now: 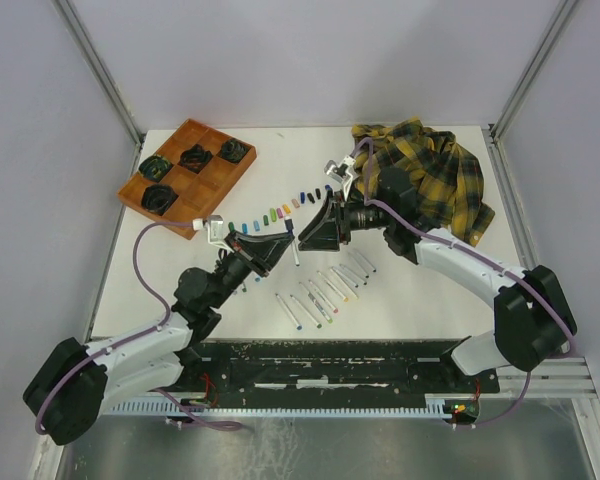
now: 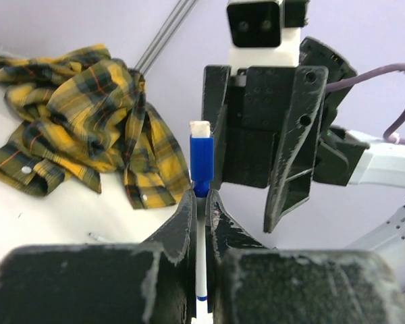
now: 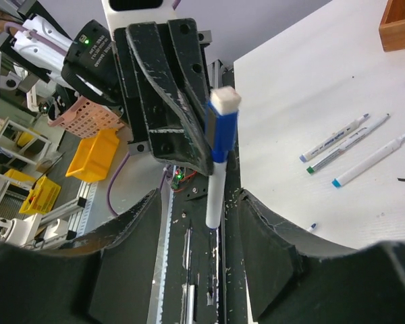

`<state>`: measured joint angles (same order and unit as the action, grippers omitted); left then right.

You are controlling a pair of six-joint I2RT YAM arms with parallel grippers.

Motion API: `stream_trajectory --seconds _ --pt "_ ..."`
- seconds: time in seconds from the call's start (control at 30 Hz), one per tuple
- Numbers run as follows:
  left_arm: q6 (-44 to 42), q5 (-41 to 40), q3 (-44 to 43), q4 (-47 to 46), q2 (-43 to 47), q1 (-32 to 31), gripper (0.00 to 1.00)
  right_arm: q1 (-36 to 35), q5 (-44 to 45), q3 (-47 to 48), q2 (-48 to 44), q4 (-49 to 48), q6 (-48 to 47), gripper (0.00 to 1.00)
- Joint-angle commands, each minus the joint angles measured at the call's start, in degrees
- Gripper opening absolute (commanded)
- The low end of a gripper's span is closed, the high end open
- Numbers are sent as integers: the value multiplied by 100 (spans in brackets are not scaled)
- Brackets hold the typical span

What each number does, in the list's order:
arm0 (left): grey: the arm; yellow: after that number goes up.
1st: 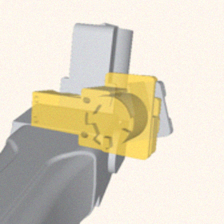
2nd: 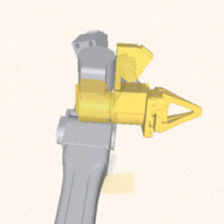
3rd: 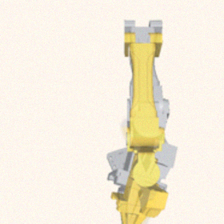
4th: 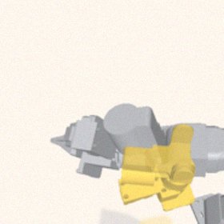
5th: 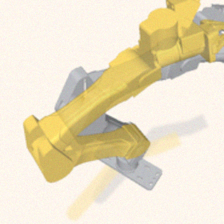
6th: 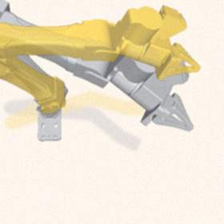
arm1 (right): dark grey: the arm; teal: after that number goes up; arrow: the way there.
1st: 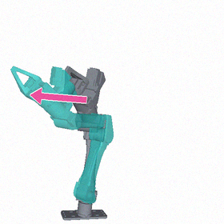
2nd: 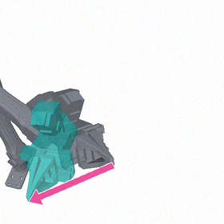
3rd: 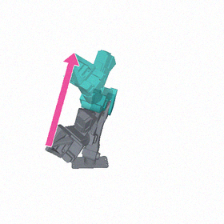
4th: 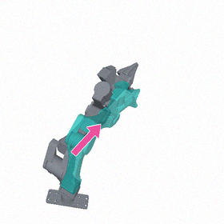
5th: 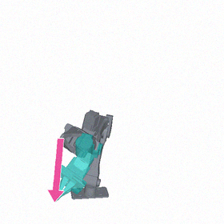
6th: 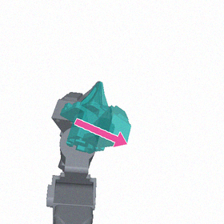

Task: Open the pen caps
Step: Pick up the pen from the center of the board.

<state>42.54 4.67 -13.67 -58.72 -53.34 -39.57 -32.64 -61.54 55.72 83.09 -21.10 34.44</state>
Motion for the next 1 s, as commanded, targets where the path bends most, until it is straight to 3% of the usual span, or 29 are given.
stream_trajectory --seconds 0.0,0.23,0.4,0.53,0.63,0.7,0.77,0.87,0.97 --pt "-308 -455 -282 -823 -106 -156 3 -36 122 -72 -33 -679 314 56" --pt "-308 -729 -318 -1102 -239 -306 3 -206 186 -106 15 -720 327 55" --pt "-308 -811 -389 -1228 -413 -421 3 -351 234 -75 66 -663 291 48" --pt "-274 -821 -411 -1299 -528 -486 3 -366 241 -29 84 -612 279 28" --pt "-254 -810 -418 -1281 -556 -492 3 -372 270 -10 75 -520 226 1" --pt "-238 -833 -425 -1199 -503 -495 4 -369 272 24 63 -401 154 0" --pt "-238 -872 -414 -1013 -381 -499 13 -368 255 70 62 -264 80 0" --pt "-221 -1032 -381 -589 -59 -491 46 -370 222 135 27 -97 -35 0" --pt "-238 -1165 -366 108 437 -464 64 -363 165 256 -42 242 -300 0"
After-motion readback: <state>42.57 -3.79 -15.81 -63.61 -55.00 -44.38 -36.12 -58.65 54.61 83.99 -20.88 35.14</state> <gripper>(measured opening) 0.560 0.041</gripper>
